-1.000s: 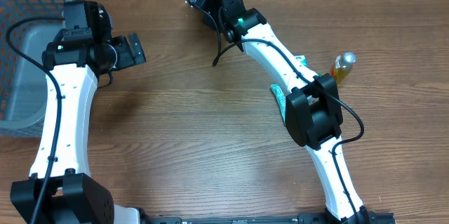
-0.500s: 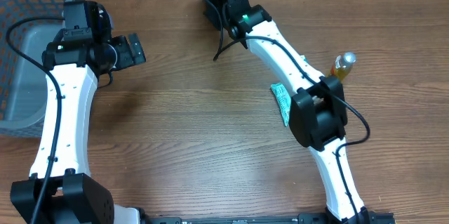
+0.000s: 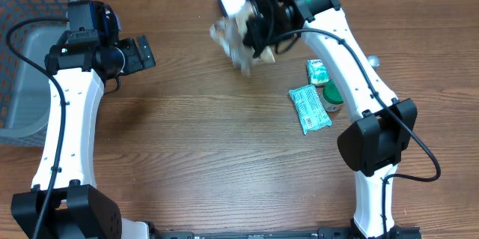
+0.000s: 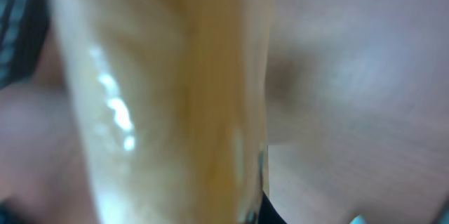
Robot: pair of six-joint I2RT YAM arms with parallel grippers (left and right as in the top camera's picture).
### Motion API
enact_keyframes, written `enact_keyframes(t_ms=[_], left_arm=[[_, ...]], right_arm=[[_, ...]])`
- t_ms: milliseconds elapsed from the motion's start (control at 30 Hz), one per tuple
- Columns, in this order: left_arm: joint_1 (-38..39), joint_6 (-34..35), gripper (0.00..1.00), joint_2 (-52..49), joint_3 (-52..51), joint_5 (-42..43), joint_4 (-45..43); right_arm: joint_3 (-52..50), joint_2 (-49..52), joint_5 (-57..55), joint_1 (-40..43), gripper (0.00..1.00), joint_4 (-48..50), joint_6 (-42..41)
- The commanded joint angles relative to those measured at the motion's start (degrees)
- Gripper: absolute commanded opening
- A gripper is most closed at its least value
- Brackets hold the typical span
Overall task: Scan the item barcode
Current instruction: 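Carry the bag down and release it on the table center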
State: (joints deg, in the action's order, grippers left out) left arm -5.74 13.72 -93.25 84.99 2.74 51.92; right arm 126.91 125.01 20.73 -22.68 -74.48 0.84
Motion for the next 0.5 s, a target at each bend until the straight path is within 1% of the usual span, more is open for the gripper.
enact_keyframes(t_ms=[0, 167, 200, 300, 333, 400, 433, 467], left_arm=[[-0.09, -0.44, 1.00, -0.66, 0.24, -0.26, -0.09], [-0.09, -0.44, 1.00, -0.66, 0.24, -0.26, -0.09], [-0.09, -0.44, 1.00, -0.66, 0.24, -0.26, -0.09], [-0.09, -0.46, 0.99, -0.66, 0.24, -0.26, -0.09], [-0.09, -0.46, 1.00, -0.66, 0.24, -0.26, -0.09], [-0.09, -0.44, 1.00, -0.66, 0.24, -0.26, -0.09], [-0.09, -0.44, 1.00, -0.66, 0.24, -0.26, -0.09], [-0.09, -0.44, 1.00, -0.66, 0.24, -0.26, -0.09]], right_arm=[[-3.39, 0.33, 9.60, 1.03, 0.04, -2.67, -1.99], [-9.94, 0.33, 9.62, 1.07, 0.04, -3.69, 0.81], [-11.06, 0.33, 9.57, 1.07, 0.07, -3.65, 1.18], [-13.29, 0.33, 7.15, 1.11, 0.19, -3.34, 1.14], [-14.05, 0.33, 3.28, 1.11, 0.32, -2.49, 1.09], [-14.58, 0.33, -2.05, 1.11, 0.38, -1.36, 0.87], [-14.86, 0.33, -3.82, 1.11, 0.43, -0.68, 0.87], [-15.08, 0.33, -5.44, 1.11, 0.54, -0.11, 0.87]])
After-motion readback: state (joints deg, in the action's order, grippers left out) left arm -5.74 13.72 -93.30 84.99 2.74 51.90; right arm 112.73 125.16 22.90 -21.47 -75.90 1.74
